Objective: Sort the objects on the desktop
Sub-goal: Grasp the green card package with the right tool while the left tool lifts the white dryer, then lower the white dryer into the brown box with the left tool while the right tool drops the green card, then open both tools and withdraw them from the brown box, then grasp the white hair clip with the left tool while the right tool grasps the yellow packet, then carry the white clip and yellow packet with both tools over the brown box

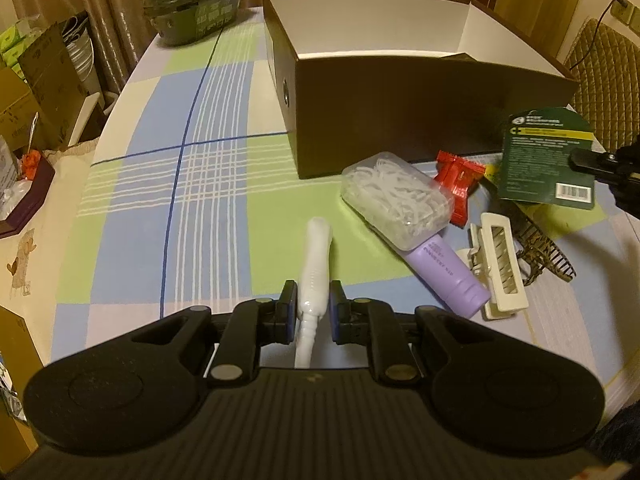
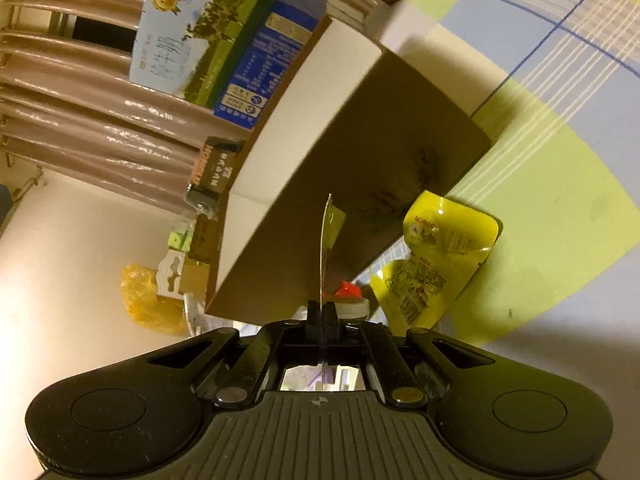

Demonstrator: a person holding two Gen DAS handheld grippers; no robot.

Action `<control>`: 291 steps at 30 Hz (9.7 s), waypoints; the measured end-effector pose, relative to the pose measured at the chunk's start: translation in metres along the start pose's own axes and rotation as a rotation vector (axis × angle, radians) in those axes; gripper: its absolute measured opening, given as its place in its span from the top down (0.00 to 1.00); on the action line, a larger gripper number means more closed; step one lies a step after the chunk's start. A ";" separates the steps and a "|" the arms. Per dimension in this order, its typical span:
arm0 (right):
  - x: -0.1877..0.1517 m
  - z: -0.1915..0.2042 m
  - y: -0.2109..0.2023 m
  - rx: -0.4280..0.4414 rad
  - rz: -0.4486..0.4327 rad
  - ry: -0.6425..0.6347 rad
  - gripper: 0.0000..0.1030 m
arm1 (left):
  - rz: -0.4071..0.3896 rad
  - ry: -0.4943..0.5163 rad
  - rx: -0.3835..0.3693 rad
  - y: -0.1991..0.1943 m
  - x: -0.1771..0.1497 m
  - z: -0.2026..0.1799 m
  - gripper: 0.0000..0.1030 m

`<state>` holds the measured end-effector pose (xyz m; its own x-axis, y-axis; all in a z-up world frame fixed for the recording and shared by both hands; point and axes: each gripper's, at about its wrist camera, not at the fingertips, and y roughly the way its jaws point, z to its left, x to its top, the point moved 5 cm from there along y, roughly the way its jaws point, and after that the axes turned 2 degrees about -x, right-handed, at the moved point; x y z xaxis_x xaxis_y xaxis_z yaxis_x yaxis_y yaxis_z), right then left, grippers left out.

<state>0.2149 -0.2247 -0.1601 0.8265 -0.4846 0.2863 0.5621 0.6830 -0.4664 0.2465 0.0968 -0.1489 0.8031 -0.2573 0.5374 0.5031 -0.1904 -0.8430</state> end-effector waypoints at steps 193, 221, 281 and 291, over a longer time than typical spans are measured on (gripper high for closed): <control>-0.039 0.026 -0.025 -0.495 0.194 -0.833 0.02 | -0.072 -0.097 0.019 -0.056 0.004 -0.089 0.15; -0.012 -0.031 -0.040 -0.636 0.167 -0.631 0.02 | 0.045 0.244 -0.082 0.042 0.023 -0.138 0.51; 0.011 -0.021 0.077 -0.288 0.339 -0.955 0.72 | -0.038 -0.010 0.019 0.000 0.046 -0.063 0.65; 0.000 -0.026 0.018 -0.315 0.244 -0.715 0.95 | -0.028 0.000 0.017 0.003 0.047 -0.065 0.65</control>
<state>0.2244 -0.2262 -0.1900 0.8040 0.1966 0.5612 0.4168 0.4868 -0.7676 0.2646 0.0222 -0.1248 0.7884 -0.2523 0.5610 0.5308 -0.1818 -0.8278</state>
